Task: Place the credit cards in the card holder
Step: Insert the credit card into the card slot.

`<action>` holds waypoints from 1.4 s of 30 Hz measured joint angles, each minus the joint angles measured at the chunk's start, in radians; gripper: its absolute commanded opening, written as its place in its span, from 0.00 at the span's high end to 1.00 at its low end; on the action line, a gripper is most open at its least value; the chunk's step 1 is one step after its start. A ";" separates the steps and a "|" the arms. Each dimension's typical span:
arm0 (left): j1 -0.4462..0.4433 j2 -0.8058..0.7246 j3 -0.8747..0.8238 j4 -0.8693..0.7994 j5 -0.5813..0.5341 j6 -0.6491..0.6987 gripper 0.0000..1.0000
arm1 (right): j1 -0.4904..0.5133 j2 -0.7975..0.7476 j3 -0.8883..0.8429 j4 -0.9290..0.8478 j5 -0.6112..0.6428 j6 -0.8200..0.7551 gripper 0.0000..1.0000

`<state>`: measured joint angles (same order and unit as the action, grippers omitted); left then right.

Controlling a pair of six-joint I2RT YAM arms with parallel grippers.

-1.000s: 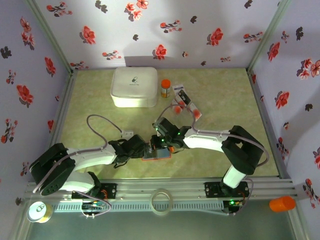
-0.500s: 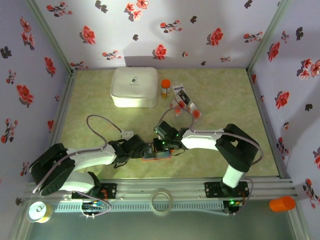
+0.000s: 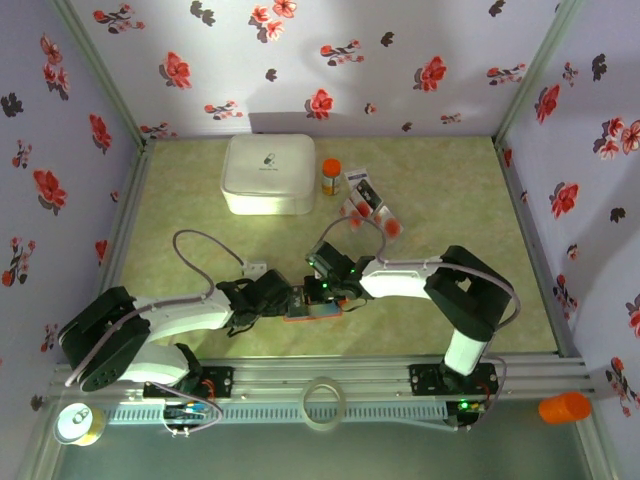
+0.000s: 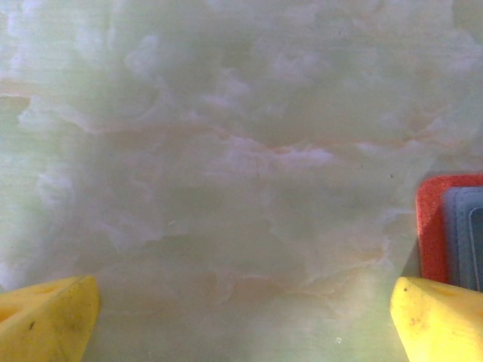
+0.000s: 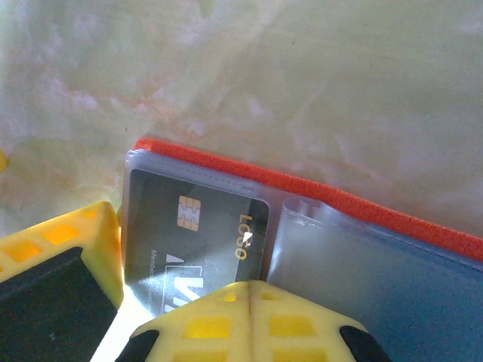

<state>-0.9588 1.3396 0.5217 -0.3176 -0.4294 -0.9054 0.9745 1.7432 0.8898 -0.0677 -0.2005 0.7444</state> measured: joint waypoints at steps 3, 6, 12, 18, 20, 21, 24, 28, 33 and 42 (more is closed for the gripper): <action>0.000 0.000 0.000 0.000 0.000 0.000 0.00 | 0.000 0.000 0.000 0.003 -0.002 0.008 1.00; 0.000 -0.005 0.000 -0.003 0.003 0.000 0.00 | 0.000 0.000 0.000 0.003 -0.002 0.014 1.00; 0.003 -0.061 -0.001 -0.032 0.022 0.000 0.00 | 0.006 -0.032 0.000 -0.010 0.003 0.014 0.98; 0.003 -0.175 -0.007 -0.074 0.021 -0.001 0.00 | 0.008 -0.100 0.000 -0.040 0.027 0.008 0.98; 0.003 -0.201 -0.019 -0.085 0.021 -0.002 0.00 | 0.008 -0.106 -0.001 -0.040 0.030 0.007 0.98; 0.003 -0.210 -0.026 -0.091 0.021 -0.004 0.00 | 0.008 -0.106 -0.002 -0.040 0.032 0.007 0.99; 0.004 -0.221 -0.046 -0.107 0.021 -0.005 0.00 | 0.008 -0.106 -0.011 -0.040 0.033 0.007 0.99; 0.004 -0.220 -0.061 -0.114 0.022 -0.006 0.00 | 0.008 -0.106 -0.027 -0.039 0.033 0.008 1.00; 0.004 -0.215 -0.063 -0.107 0.023 -0.005 0.00 | 0.015 -0.106 -0.047 -0.038 0.033 0.011 1.00; 0.004 -0.182 -0.063 -0.079 0.048 -0.005 0.00 | 0.038 -0.106 -0.061 -0.034 0.033 0.019 1.00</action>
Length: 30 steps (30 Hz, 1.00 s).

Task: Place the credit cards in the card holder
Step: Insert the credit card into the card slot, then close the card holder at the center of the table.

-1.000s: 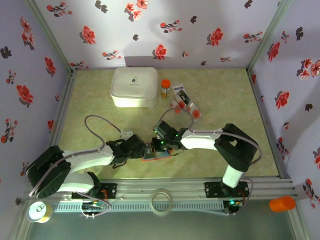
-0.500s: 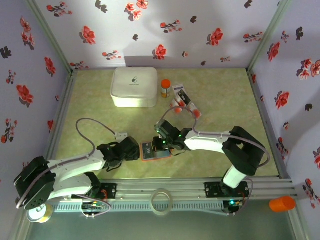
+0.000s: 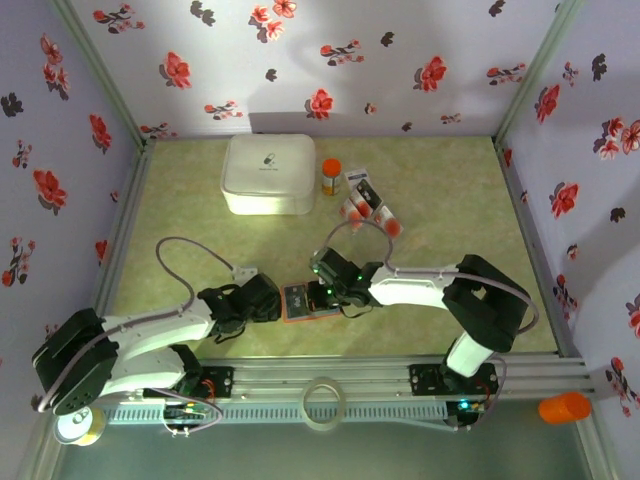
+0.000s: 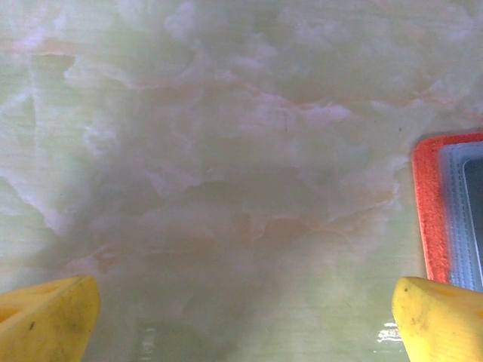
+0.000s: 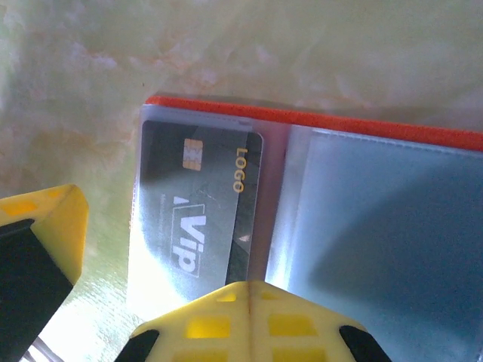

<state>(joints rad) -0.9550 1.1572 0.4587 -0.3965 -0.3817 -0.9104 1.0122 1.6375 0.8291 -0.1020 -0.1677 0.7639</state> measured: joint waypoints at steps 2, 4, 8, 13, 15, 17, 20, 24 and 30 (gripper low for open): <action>0.000 0.006 0.000 0.005 0.004 0.000 0.00 | 0.003 0.000 -0.003 0.001 0.000 0.003 1.00; 0.000 0.013 0.000 0.013 0.009 0.000 0.00 | 0.004 0.000 -0.007 0.003 0.000 0.004 1.00; 0.000 0.033 0.000 0.029 0.017 0.000 0.00 | 0.007 0.000 -0.012 0.004 0.000 0.006 1.00; 0.000 0.053 0.000 0.037 0.016 0.000 0.00 | 0.011 0.000 -0.013 0.011 0.000 0.006 1.00; 0.000 0.056 0.000 0.038 0.015 0.001 0.00 | 0.013 0.001 -0.013 0.016 0.000 0.006 1.00; 0.000 0.061 0.002 0.039 0.013 0.001 0.00 | 0.016 0.001 -0.013 0.019 0.000 0.006 1.00; 0.000 0.071 0.002 0.044 0.007 0.001 0.00 | 0.021 0.011 -0.013 0.026 0.000 0.006 1.00; 0.000 0.082 0.004 0.049 -0.001 0.001 0.00 | 0.029 0.032 -0.013 0.031 0.000 0.007 1.00; 0.000 0.095 0.006 0.061 -0.012 0.001 0.00 | 0.034 0.039 -0.011 0.041 0.000 0.007 1.00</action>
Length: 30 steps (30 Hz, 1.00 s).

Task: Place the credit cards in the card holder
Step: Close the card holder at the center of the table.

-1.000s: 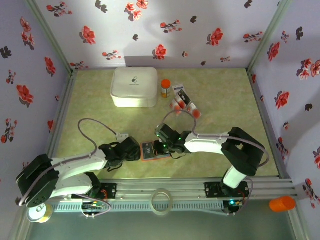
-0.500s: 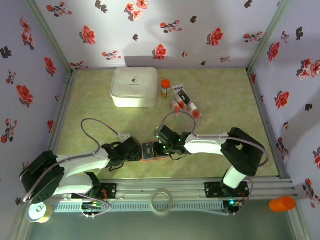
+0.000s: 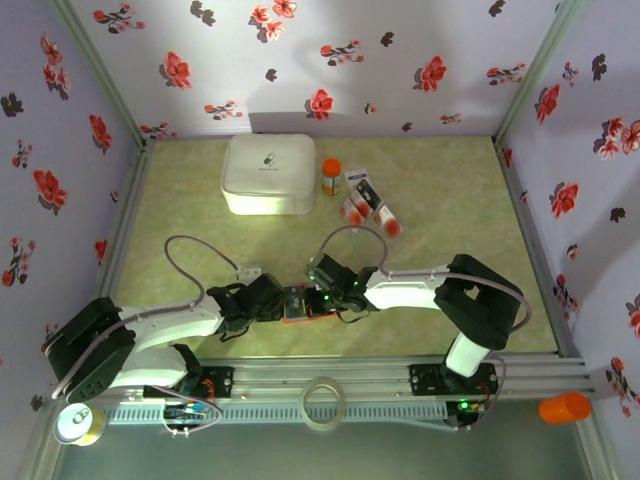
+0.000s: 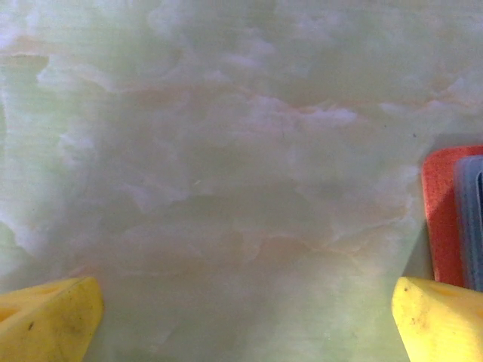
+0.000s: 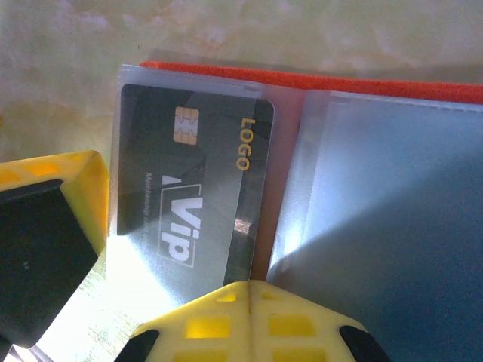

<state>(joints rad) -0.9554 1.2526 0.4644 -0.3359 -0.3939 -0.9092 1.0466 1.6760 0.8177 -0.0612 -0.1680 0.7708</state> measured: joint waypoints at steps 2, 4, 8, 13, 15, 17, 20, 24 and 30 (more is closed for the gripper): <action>0.000 0.002 0.000 0.003 -0.004 0.000 0.00 | 0.002 0.003 0.004 0.001 0.000 0.000 1.00; 0.000 0.005 0.000 0.007 -0.007 0.000 0.00 | 0.003 0.006 0.007 0.001 0.000 0.000 1.00; 0.000 0.005 0.000 0.011 -0.010 0.000 0.00 | 0.003 0.007 0.010 0.000 0.000 0.000 1.00; 0.000 0.005 0.000 0.012 -0.010 0.000 0.00 | 0.004 0.007 0.014 -0.007 0.000 0.000 1.00; 0.000 0.004 0.000 0.013 -0.010 0.000 0.00 | 0.004 0.007 0.019 -0.018 0.001 0.000 0.99; 0.000 0.000 0.000 0.013 -0.010 0.000 0.00 | 0.004 0.003 0.022 -0.026 0.005 0.000 0.98; 0.000 -0.007 0.000 0.011 -0.006 0.000 0.00 | 0.007 -0.018 0.022 -0.046 0.014 -0.001 0.95; 0.000 -0.025 -0.006 0.010 -0.002 0.000 0.00 | 0.007 -0.054 0.027 -0.066 0.030 -0.003 0.85; 0.000 -0.069 -0.010 -0.018 0.006 -0.001 0.00 | 0.007 -0.097 0.033 -0.113 0.060 -0.019 0.67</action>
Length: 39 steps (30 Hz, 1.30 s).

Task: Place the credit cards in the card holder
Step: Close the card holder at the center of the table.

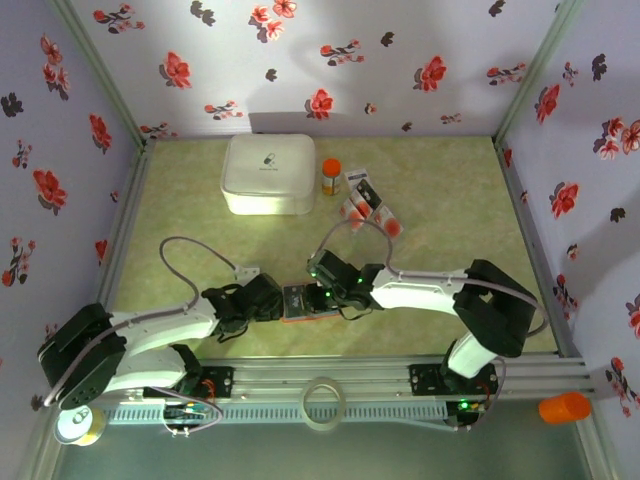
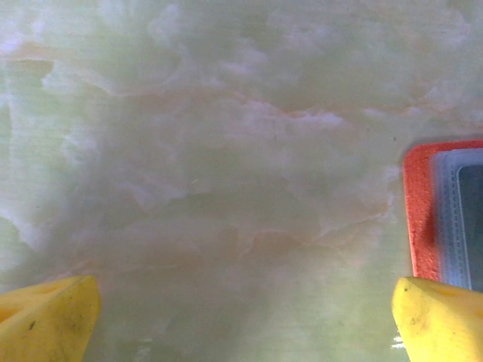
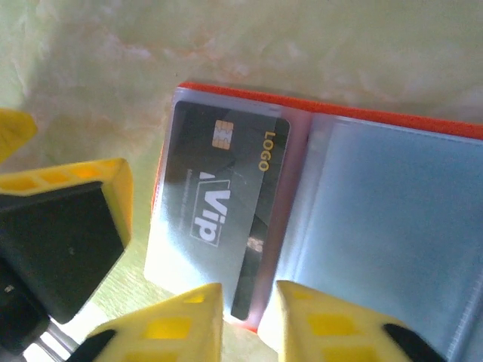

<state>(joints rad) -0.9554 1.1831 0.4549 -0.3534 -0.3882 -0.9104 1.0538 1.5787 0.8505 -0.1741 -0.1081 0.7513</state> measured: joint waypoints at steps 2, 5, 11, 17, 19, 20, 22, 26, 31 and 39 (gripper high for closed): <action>0.000 -0.021 0.000 -0.015 0.000 0.000 0.00 | 0.000 -0.023 0.003 -0.032 0.020 -0.014 0.62; 0.000 -0.061 0.000 -0.039 -0.001 0.000 0.00 | -0.004 -0.076 0.009 -0.094 0.063 -0.035 0.53; 0.000 -0.158 0.000 -0.072 -0.004 0.000 0.00 | -0.055 -0.214 0.006 -0.200 0.150 -0.075 0.41; 0.002 -0.195 0.000 -0.079 -0.004 0.002 0.00 | -0.136 -0.277 -0.079 -0.215 0.169 -0.079 0.39; 0.004 -0.194 0.002 -0.080 -0.005 0.006 0.00 | -0.147 -0.275 -0.105 -0.220 0.169 -0.079 0.39; 0.005 -0.192 0.005 -0.082 -0.005 0.008 0.00 | -0.148 -0.274 -0.111 -0.221 0.168 -0.079 0.39; 0.007 -0.181 0.019 -0.082 -0.005 0.016 0.00 | -0.148 -0.272 -0.115 -0.218 0.162 -0.079 0.39; 0.007 -0.145 0.048 -0.071 -0.004 0.031 0.00 | -0.148 -0.262 -0.115 -0.189 0.152 -0.078 0.40; 0.007 -0.089 0.069 -0.056 -0.003 0.041 0.00 | -0.148 -0.222 -0.114 -0.151 0.134 -0.071 0.41; 0.008 -0.049 0.095 -0.020 -0.003 0.057 0.00 | -0.148 -0.158 -0.114 -0.133 0.140 -0.073 0.58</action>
<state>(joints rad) -0.9478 1.1343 0.5503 -0.3737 -0.3908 -0.8532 0.9054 1.4212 0.7368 -0.3073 0.0322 0.6781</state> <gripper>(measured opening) 0.998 0.476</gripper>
